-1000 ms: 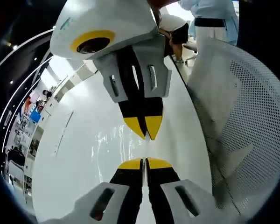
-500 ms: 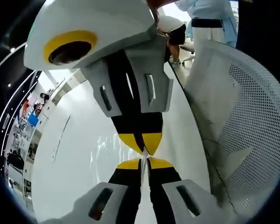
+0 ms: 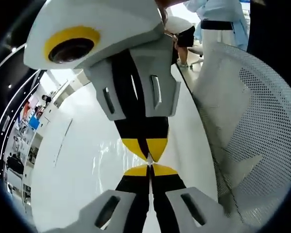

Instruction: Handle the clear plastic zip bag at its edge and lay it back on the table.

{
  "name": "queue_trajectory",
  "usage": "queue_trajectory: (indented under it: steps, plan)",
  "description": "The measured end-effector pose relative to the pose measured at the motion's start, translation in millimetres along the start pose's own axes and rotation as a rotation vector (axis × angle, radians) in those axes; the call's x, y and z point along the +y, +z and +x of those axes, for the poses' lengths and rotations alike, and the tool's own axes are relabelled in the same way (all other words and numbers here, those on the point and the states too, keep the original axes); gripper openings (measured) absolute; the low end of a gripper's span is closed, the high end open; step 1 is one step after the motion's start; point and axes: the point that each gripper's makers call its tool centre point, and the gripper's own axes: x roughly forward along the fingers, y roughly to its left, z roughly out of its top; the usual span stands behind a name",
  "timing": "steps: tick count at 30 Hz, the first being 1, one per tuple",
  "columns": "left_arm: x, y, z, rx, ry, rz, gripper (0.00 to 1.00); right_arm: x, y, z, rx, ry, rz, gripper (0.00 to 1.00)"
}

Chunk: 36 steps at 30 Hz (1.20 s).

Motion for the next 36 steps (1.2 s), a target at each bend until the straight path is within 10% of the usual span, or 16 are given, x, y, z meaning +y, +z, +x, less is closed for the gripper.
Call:
queue_trajectory:
  steps: [36]
  plan:
    - [1.6, -17.1, -4.6, 0.039, -0.004, -0.029, 0.00, -4.5, -25.7, -4.9, 0.039, -0.012, 0.013, 0.00]
